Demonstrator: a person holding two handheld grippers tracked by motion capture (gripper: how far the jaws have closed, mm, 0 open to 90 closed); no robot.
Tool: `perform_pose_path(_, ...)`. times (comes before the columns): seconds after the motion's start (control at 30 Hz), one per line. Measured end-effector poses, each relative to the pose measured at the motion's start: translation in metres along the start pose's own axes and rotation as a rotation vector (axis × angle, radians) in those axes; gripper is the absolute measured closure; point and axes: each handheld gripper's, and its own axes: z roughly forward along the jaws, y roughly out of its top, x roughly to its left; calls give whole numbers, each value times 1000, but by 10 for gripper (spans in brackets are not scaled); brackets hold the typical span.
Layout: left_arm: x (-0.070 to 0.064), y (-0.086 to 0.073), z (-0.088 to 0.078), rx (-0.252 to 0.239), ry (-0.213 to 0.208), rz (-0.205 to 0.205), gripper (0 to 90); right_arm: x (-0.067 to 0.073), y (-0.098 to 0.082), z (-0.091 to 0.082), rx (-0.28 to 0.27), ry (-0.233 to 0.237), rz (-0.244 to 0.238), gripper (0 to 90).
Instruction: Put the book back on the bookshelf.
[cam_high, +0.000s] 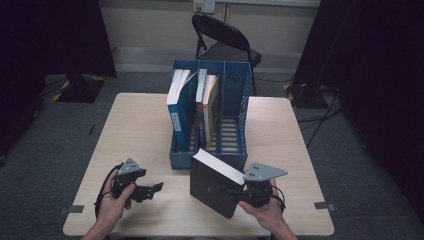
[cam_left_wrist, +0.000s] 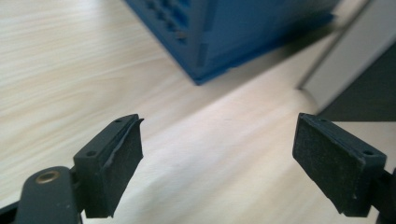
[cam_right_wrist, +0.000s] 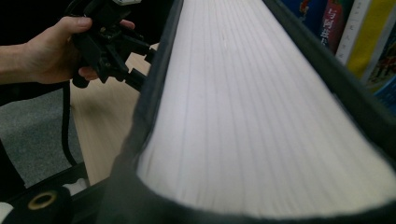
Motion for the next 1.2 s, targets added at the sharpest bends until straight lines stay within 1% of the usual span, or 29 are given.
perform_pose_path(0.07,3,-1,-1,-9,15,-15,157,-1,-1,-3,4,-11,6,525)
perform_pose_path(0.1,6,-2,-2,-5,11,-27,156,-2,-2,-5,6,-16,10,525)
perform_pose_path(0.13,7,-2,-2,-3,11,-28,157,-3,-3,-7,4,-22,16,525)
perform_pose_path(0.17,8,-3,-1,5,23,-18,156,-4,-3,-9,3,-26,21,525)
perform_pose_path(0.2,8,-4,0,11,21,-7,156,-5,-4,-11,4,-36,26,525)
perform_pose_path(0.23,10,-5,1,26,9,-6,156,-5,-5,-13,4,-42,30,525)
perform_pose_path(0.27,12,-6,2,31,0,-30,156,-6,-5,-14,5,-48,32,525)
perform_pose_path(0.33,15,-7,4,38,10,-47,157,-6,-6,-18,7,-57,35,525)
perform_pose_path(0.37,16,-7,4,34,21,-52,157,-6,-7,-20,8,-62,37,525)
perform_pose_path(0.5,17,-7,4,26,28,-68,157,-11,-12,-31,6,-91,58,526)
perform_pose_path(0.53,17,-7,4,27,30,-66,157,-13,-13,-34,5,-99,62,525)
perform_pose_path(0.6,17,-7,3,20,27,-47,157,-16,-16,-40,3,-118,73,525)
perform_pose_path(0.63,16,-7,3,16,18,-52,157,-16,-17,-42,3,-126,75,526)
perform_pose_path(0.7,16,-6,4,21,0,-75,157,-18,-19,-46,1,-137,81,526)
perform_pose_path(0.77,16,-6,4,20,24,-60,157,-20,-20,-50,1,-153,86,525)
perform_pose_path(0.8,16,-6,4,23,28,-60,157,-20,-21,-53,2,-160,87,525)
perform_pose_path(0.9,16,-6,4,27,28,-58,157,-23,-22,-60,7,-187,93,525)
perform_pose_path(1.03,15,-6,5,39,31,-54,157,-29,-27,-69,-1,-230,117,525)
perform_pose_path(1.1,14,-7,6,30,31,-53,157,-31,-28,-72,0,-247,126,525)
perform_pose_path(1.17,14,-6,6,40,36,-42,157,-33,-29,-75,-1,-262,131,525)
perform_pose_path(1.2,13,-7,6,44,35,-42,157,-35,-29,-75,-5,-270,137,526)
